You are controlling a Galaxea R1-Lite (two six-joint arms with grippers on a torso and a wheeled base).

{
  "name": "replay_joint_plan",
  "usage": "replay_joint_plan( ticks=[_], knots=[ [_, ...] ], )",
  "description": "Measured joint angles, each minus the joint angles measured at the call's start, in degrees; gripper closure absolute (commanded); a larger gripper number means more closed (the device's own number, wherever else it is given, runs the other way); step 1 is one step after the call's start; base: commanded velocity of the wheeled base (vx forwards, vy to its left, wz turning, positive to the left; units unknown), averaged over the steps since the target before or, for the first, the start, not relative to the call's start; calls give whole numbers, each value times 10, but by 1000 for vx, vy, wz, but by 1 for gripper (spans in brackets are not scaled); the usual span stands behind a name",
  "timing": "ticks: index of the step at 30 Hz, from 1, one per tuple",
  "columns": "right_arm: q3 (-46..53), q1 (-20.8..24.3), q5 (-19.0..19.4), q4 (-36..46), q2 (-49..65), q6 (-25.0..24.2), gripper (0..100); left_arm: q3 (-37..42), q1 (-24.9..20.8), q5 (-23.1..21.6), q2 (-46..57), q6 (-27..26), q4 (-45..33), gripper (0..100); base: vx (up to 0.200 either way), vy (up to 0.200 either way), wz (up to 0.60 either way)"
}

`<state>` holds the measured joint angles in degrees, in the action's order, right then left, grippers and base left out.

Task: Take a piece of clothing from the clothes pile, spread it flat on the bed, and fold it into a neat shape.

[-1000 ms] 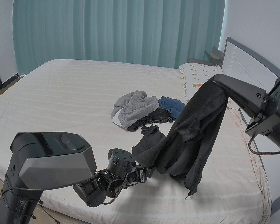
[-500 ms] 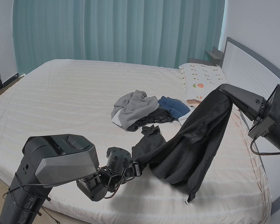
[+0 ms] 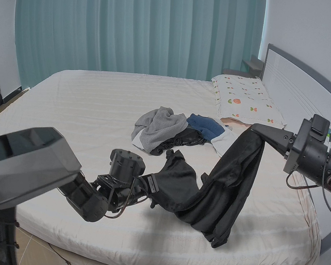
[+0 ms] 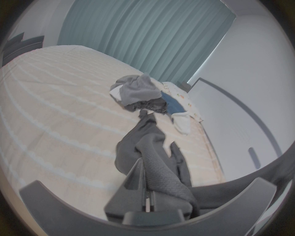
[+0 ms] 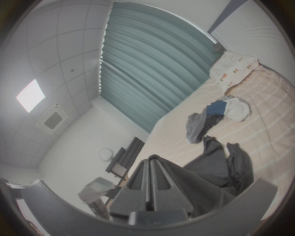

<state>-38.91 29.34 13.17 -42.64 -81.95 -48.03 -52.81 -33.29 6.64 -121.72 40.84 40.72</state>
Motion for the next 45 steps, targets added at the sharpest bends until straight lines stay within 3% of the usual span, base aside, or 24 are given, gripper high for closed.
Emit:
replay_joint_plan(
  ticks=[6, 13, 22, 30, 34, 45],
  knots=[
    [-54, -18, -41, -79, -72, 8, 100, 6, 2, -7, 110, 18, -45, 100, 0, 0, 0],
    [-138, -32, -80, -102, -121, 21, 100, 51, 33, -15, 216, 56, -67, 100, 0, 0, 0],
    [-67, -35, -161, -108, -152, 30, 100, 129, 55, -36, 260, 113, -63, 100, 0, 0, 0],
    [2, -68, -174, -117, -178, 14, 100, 181, 56, -79, 266, 169, -35, 100, -150, 0, 0],
    [16, -72, -175, -140, -187, -14, 100, 196, 55, -90, 266, 175, -33, 100, -150, 0, 0],
    [43, -67, -176, -145, -200, -20, 100, 216, 49, -98, 261, 177, -32, 100, 0, 0, 0]
  ],
)
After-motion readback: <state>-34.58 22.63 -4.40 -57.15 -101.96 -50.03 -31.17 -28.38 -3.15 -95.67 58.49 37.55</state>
